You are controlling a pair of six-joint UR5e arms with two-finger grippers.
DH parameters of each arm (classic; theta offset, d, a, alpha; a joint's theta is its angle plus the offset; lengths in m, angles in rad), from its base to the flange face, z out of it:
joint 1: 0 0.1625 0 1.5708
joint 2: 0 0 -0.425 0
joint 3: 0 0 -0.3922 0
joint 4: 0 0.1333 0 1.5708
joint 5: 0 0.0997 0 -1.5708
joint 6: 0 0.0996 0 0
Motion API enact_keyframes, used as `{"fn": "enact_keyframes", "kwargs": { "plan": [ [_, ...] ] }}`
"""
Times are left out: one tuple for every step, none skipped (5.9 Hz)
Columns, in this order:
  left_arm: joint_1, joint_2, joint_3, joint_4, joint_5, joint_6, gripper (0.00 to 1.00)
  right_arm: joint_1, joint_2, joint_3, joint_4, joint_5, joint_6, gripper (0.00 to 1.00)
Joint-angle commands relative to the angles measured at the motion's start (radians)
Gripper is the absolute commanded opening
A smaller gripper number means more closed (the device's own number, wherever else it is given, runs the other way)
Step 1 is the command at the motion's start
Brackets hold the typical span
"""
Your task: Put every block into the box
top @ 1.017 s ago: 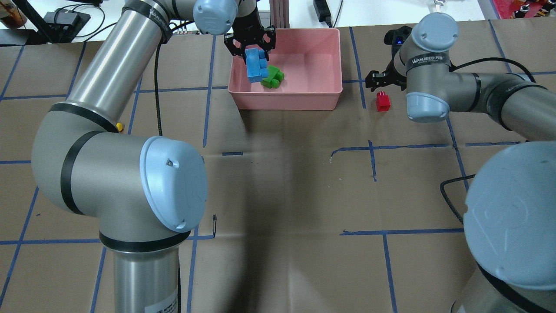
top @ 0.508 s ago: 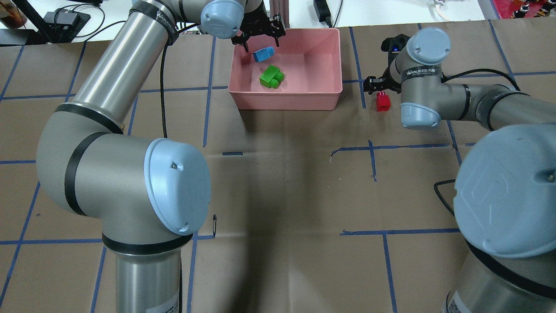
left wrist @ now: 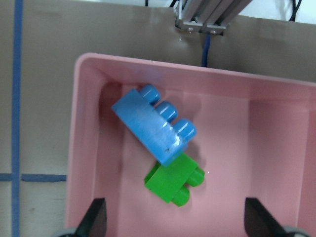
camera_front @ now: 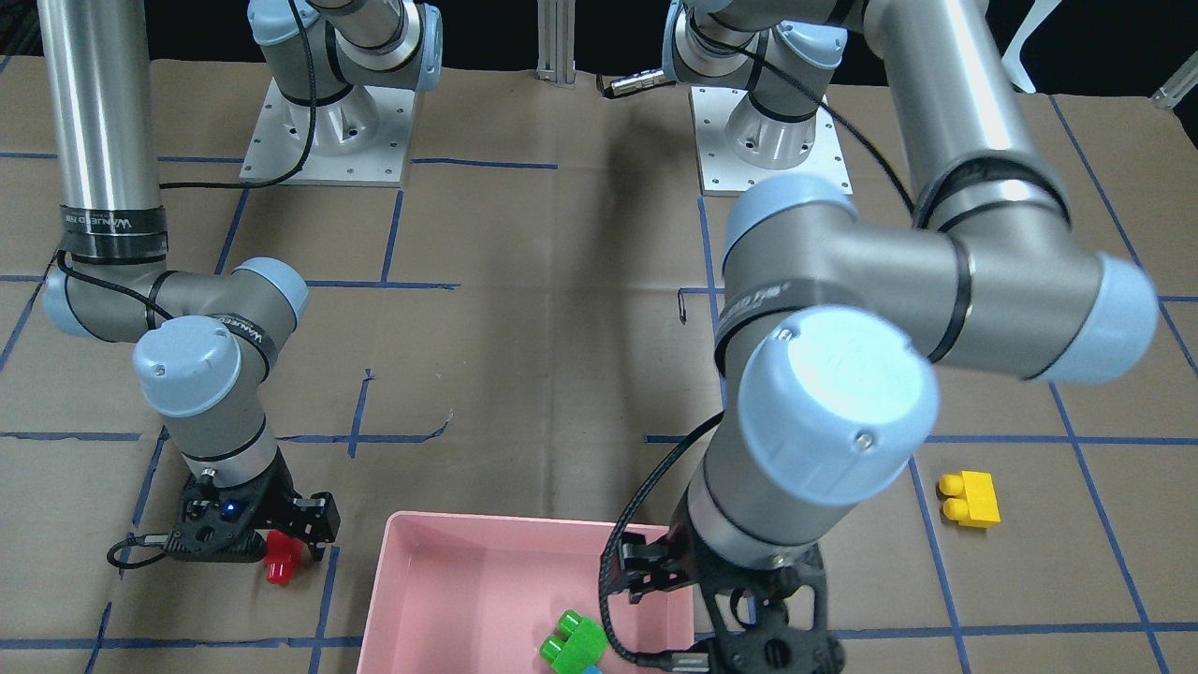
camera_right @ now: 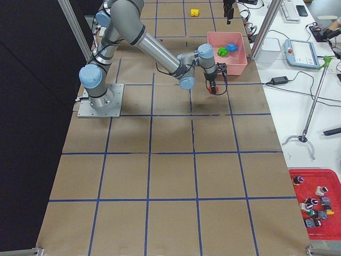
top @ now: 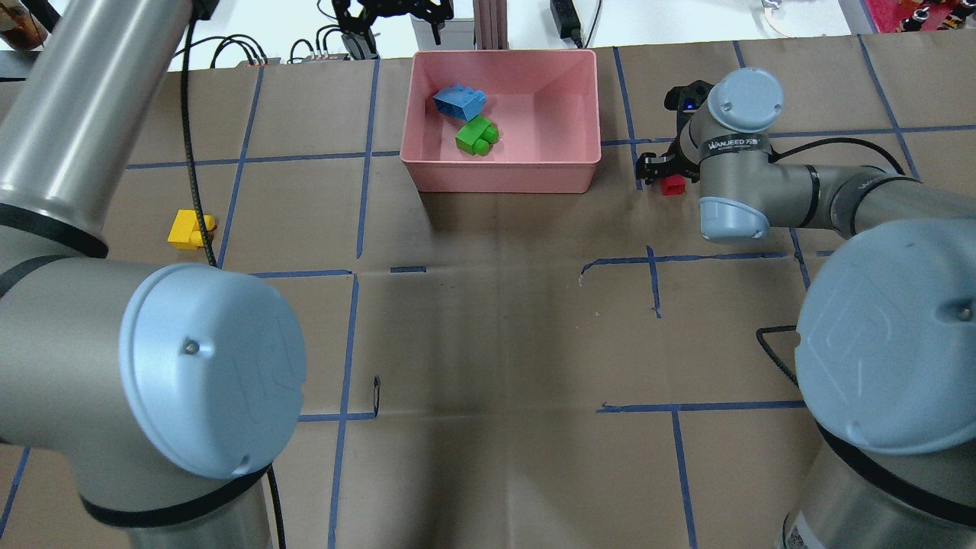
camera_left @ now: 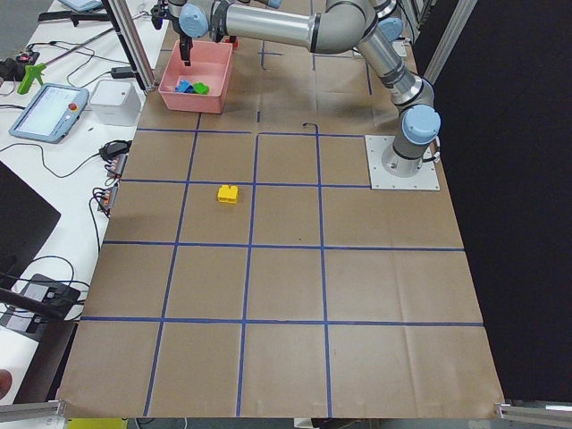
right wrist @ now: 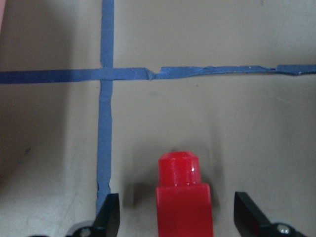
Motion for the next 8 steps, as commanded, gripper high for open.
{"fn": "enact_keyframes", "kwargs": {
  "plan": [
    [0.117, 0.165, -0.150, -0.054, 0.043, 0.093, 0.98, -0.002, -0.009, 0.002, 0.009, 0.000, 0.000, 0.23],
    [0.183, 0.241, -0.239, -0.072, 0.043, 0.125, 0.98, -0.002, -0.011, 0.002, 0.012, 0.003, -0.001, 0.07],
    [0.262, 0.288, -0.314, -0.081, 0.040, 0.145, 0.98, -0.002, -0.022, -0.008, 0.012, 0.001, -0.004, 0.05],
    [0.370, 0.295, -0.348, -0.078, 0.034, 0.258, 0.97, -0.002, -0.075, -0.033, 0.029, 0.000, -0.006, 0.05],
    [0.488, 0.286, -0.350, -0.069, 0.031, 0.313, 0.97, 0.003, -0.167, -0.138, 0.248, 0.000, -0.001, 0.05],
    [0.545, 0.257, -0.358, -0.068, 0.032, 0.393, 0.94, 0.049, -0.192, -0.326, 0.537, -0.002, 0.012, 0.05],
    [0.549, 0.211, -0.391, 0.007, 0.034, 0.410, 0.91, 0.116, -0.171, -0.466, 0.684, 0.004, 0.035, 0.05],
    [0.549, 0.176, -0.469, 0.146, 0.035, 0.429, 0.91, 0.212, -0.101, -0.522, 0.661, 0.004, 0.114, 0.05]
  ]
}}
